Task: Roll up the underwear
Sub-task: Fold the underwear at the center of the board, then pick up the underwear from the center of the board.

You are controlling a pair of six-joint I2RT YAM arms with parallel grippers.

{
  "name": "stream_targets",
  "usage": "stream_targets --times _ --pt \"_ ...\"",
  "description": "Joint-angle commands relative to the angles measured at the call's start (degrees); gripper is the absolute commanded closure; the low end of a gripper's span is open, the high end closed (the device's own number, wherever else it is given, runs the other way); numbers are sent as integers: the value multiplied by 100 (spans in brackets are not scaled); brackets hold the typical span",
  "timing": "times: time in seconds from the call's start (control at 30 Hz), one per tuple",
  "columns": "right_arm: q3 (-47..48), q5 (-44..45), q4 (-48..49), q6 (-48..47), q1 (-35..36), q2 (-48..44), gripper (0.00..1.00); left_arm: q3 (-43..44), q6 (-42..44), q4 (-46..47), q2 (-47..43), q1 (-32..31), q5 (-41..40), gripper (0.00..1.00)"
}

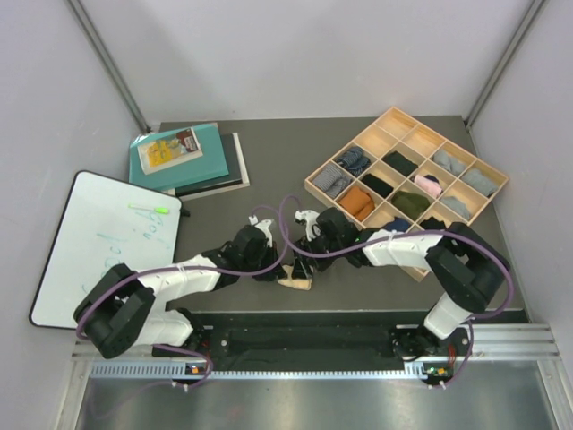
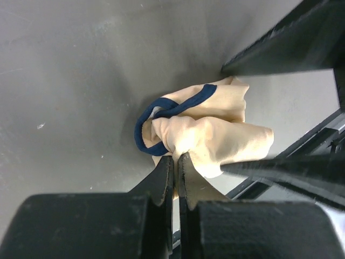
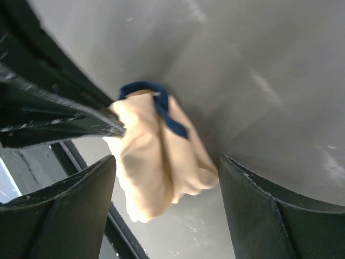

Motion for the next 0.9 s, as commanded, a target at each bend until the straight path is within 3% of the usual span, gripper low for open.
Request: stream_targets --times 0.0,0.17,0.23,0.27,0.3,0.37,0.47,0.5,0.53,0.57,0.67,0.7,0.87 --pt "29 316 -110 -479 379 2 25 138 22 -173 69 23 135 100" --pt "-32 790 -330 -778 687 -147 27 156 -49 -129 113 49 196 100" --pt "-59 975 -365 -813 793 -147 34 165 -66 -111 104 49 205 100" --pt "-59 1159 -374 -822 810 -147 40 165 -75 -102 121 58 214 100" --pt "-59 1291 -417 -813 871 -147 54 165 -75 -102 130 67 222 100" --pt "-50 1441 -453 -804 872 -139 65 174 -93 -76 130 84 266 100" --pt "-50 1608 -523 -725 881 -209 100 191 -128 -58 104 119 319 100" --pt "-59 1661 -567 -673 872 -252 100 209 -137 -67 78 128 319 99" --pt "-68 1722 -602 -646 872 -288 100 226 -145 -93 60 154 319 94" --pt "-50 1767 -646 -629 872 -340 100 279 -163 -128 8 207 302 74" --pt "11 1846 -927 -497 688 -656 100 506 -111 -532 -229 400 302 51" --pt "38 1829 -1006 -436 592 -866 100 577 -75 -777 -317 444 284 38" --pt "257 1864 -1726 -523 -163 -1711 100 1200 293 -1709 -879 953 100 11"
